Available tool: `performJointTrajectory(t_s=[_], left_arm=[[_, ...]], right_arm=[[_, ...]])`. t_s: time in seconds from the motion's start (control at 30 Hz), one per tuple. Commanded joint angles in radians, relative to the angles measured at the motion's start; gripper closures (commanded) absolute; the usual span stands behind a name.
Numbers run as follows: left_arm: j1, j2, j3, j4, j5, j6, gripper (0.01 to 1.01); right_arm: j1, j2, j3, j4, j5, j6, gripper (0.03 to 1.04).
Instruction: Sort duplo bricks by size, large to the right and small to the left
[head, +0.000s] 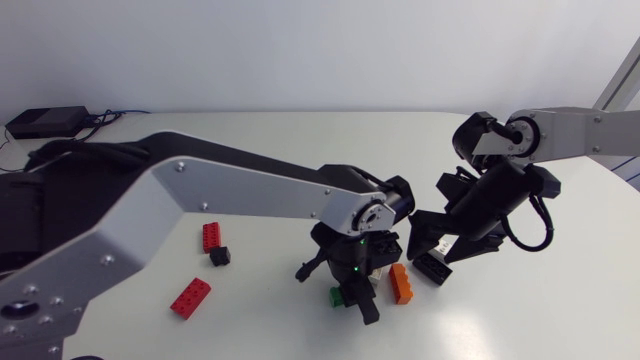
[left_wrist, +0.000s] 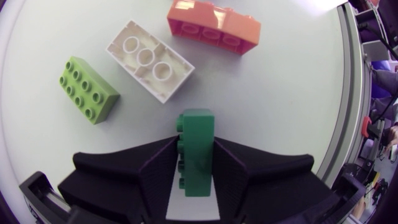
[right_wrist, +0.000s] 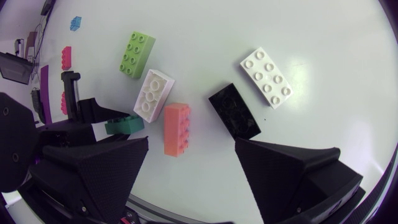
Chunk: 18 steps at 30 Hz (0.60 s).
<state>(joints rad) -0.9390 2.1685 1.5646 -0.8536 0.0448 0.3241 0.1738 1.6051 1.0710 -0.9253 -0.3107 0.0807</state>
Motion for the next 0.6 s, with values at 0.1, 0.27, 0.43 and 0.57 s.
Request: performJointTrajectory(t_s=[0.1, 0.27, 0.43, 0.57], left_arm=[[0.066, -0.029, 0.041, -0.059, 0.0, -0.023, 0.043], [0.197, -0.176, -0.069, -0.073, -0.003, -0.077, 0.041], [0.305, -0.342, -0.29, -0.051, -0.046, -0.089, 0.043], [0.381, -0.515, -0.462, -0.048, -0.056, -0.077, 0.043]], right_arm=[[0.023, -0.011, -0.014, 0.0, -0.004, 0.008, 0.06], [0.073, 0.009, 0.058, -0.01, -0.002, 0.034, 0.06], [0.147, 0.038, 0.118, -0.014, -0.002, 0.06, 0.06], [0.197, 0.065, 0.152, -0.009, -0.002, 0.08, 0.06]])
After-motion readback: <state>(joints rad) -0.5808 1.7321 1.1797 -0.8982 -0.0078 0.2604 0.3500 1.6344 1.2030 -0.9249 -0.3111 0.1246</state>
